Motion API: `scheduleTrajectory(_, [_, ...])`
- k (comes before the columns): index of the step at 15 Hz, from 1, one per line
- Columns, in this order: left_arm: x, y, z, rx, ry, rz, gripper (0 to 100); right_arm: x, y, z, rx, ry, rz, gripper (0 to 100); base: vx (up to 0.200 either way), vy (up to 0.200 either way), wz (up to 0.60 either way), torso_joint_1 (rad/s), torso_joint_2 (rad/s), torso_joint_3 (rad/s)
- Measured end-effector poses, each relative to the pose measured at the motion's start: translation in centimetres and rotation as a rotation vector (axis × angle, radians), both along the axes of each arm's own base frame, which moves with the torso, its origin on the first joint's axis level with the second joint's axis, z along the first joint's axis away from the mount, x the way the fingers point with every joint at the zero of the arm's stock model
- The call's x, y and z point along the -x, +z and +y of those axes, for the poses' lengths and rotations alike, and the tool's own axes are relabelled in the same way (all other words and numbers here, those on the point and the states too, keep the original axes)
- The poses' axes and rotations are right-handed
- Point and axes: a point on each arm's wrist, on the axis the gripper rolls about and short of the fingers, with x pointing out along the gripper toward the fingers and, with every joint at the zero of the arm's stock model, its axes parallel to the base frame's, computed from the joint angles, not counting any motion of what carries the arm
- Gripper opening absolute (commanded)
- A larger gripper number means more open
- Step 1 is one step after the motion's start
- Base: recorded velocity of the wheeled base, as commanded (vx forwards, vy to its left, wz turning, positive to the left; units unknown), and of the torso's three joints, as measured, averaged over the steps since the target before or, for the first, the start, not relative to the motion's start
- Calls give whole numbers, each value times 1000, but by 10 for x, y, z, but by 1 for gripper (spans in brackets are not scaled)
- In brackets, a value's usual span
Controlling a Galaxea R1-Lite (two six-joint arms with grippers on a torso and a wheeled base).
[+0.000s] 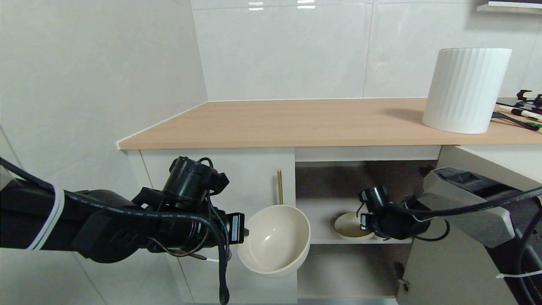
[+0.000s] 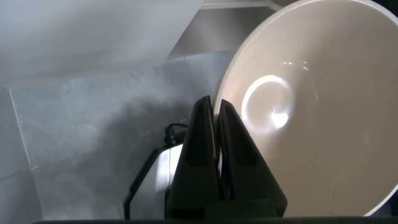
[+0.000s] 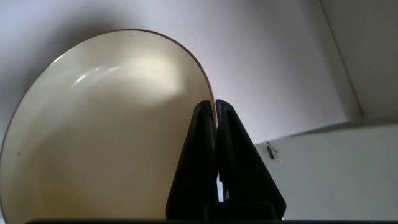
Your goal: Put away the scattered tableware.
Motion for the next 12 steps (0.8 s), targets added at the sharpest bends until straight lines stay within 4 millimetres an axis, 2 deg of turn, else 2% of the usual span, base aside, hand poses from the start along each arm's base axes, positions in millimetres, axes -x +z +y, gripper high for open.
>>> scheduleTrajectory(3, [0, 0, 0, -4, 3, -3, 0, -11, 1, 3, -4, 0, -9, 0, 0, 0, 0, 0, 0, 0])
scheduleTrajectory(12, [-2, -3, -1, -17, 13, -3, 0, -23, 0, 7, 1, 0, 16, 0, 0, 0, 0, 0, 0, 0])
